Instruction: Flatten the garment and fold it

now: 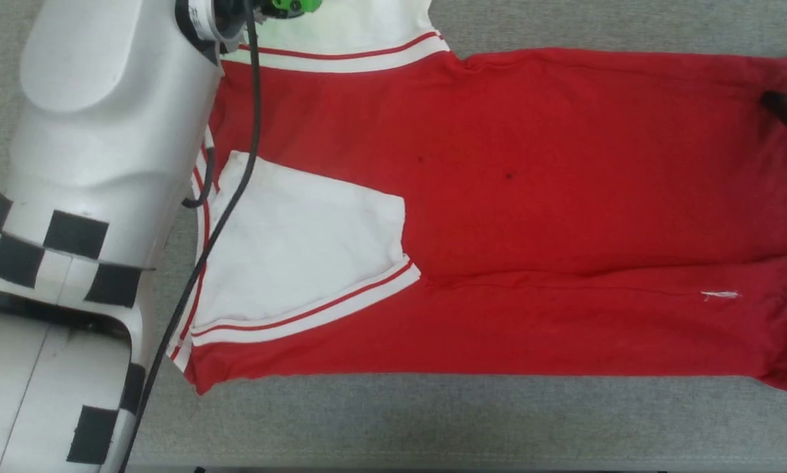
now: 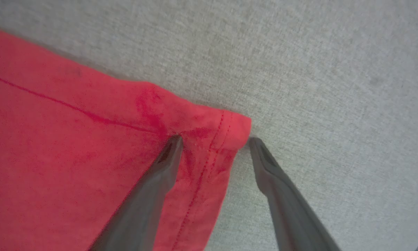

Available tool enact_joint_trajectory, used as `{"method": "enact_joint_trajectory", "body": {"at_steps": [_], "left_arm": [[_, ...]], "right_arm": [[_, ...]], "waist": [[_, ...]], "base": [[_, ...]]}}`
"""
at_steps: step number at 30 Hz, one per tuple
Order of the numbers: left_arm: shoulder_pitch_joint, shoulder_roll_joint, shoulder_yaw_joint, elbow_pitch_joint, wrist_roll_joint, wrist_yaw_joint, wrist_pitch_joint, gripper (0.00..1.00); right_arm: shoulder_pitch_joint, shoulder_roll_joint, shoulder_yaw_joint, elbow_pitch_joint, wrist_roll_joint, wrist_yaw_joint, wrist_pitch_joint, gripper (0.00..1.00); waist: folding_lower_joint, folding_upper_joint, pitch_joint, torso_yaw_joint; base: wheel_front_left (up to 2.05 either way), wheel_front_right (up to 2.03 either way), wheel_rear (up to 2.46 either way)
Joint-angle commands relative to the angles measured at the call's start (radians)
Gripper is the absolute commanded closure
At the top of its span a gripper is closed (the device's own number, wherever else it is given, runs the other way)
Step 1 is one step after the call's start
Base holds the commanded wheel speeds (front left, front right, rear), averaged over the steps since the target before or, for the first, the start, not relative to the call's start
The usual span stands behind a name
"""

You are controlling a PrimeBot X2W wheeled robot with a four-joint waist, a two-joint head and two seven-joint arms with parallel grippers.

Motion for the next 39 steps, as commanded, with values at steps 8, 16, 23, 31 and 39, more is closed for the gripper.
{"method": "enact_joint_trajectory", "body": {"at_steps": [8, 16, 23, 31, 39], "left_arm": [[0.053, 0.017, 0.017, -0.056, -0.037, 0.004, -0.018, 1.00], [0.126, 0.039, 0.075, -0.125, -0.097, -0.031, -0.102, 1.00], [0.270, 0.072, 0.112, -0.226, -0.156, -0.063, -0.144, 1.00], [0.497, 0.106, 0.128, -0.392, -0.210, -0.045, -0.139, 1.00], [0.769, 0.129, 0.168, -0.535, -0.264, 0.021, -0.156, 1.00]], "right_arm": [[0.037, 0.012, -0.022, 0.043, 0.034, -0.001, -0.017, 1.00], [0.072, 0.058, -0.094, 0.063, 0.033, -0.001, -0.161, 1.00], [0.180, 0.075, -0.135, 0.093, 0.030, -0.001, -0.250, 1.00], [0.324, 0.110, -0.176, 0.121, 0.017, -0.001, -0.309, 1.00], [0.435, 0.149, -0.189, 0.148, 0.007, -0.001, -0.350, 1.00]], "waist": [[0.0000, 0.0000, -0.019, 0.005], [0.0000, 0.0000, -0.153, 0.007], [0.0000, 0.0000, -0.307, 0.025], [0.0000, 0.0000, -0.429, 0.044], [0.0000, 0.0000, -0.483, 0.045]], "base": [[0.00, 0.00, 0.00], [0.00, 0.00, 0.00], [0.00, 0.00, 0.00], [0.00, 0.00, 0.00], [0.00, 0.00, 0.00]]}}
